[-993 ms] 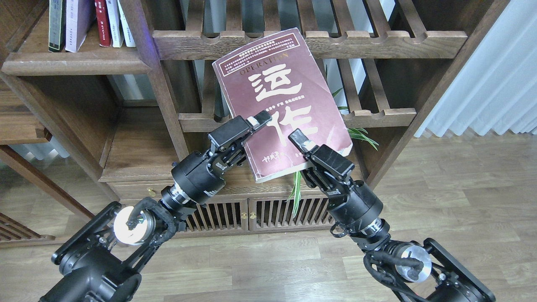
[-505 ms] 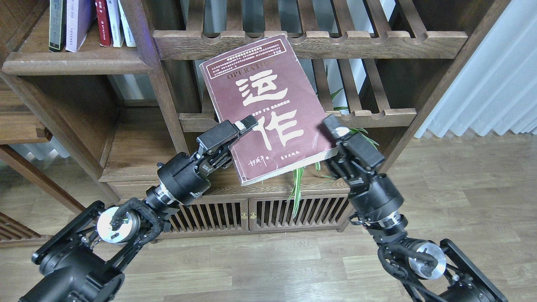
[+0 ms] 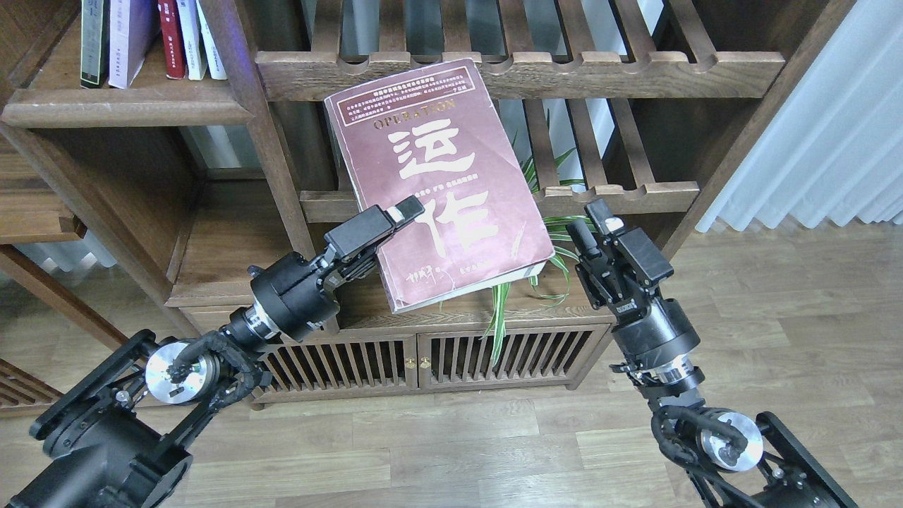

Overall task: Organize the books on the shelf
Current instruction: 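Carry the red book with the left gripper up toward the upper shelf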

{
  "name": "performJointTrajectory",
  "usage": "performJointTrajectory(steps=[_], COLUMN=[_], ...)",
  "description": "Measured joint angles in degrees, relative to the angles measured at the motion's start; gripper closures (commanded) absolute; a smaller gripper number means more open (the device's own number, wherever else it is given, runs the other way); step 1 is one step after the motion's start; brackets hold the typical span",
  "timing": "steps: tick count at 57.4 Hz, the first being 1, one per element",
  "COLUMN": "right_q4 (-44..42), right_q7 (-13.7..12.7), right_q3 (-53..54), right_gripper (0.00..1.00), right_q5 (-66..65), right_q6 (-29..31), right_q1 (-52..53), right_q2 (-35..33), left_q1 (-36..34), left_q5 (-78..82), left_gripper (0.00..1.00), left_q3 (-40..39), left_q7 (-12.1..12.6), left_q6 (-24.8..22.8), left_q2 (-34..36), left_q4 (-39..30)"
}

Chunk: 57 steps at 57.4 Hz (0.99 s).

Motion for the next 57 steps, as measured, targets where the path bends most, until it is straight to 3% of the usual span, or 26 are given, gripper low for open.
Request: performJointTrajectory(steps=[15,39,57], right_q4=[-1.2,-2.81,-3.91], right_q7=[-0.14,-0.26,-0.36], right_q3=[-0.95,-1.34,-4.17], right_gripper=[0.4,0.38,0.38], right_q5=[-0.53,-3.24,-4.23], right_q6=[0.0,0.0,0.0], right_q1=[0.1,0.5,1.64], right_q2=[0.01,-0.02,-0.02], left_q1=[0.02,-0.21,-0.07], left_q5=[9.95,12.9,13.13], left_gripper=[1.0,1.0,1.0], left_q3=[-6.02,-15.47,-25.15], left_q7=[0.21,0.42,4.44], left_q6=[0.0,0.0,-0.01], left_q2=[0.46,0.55,0.67], left_q4=[0.0,0.0,-0.13])
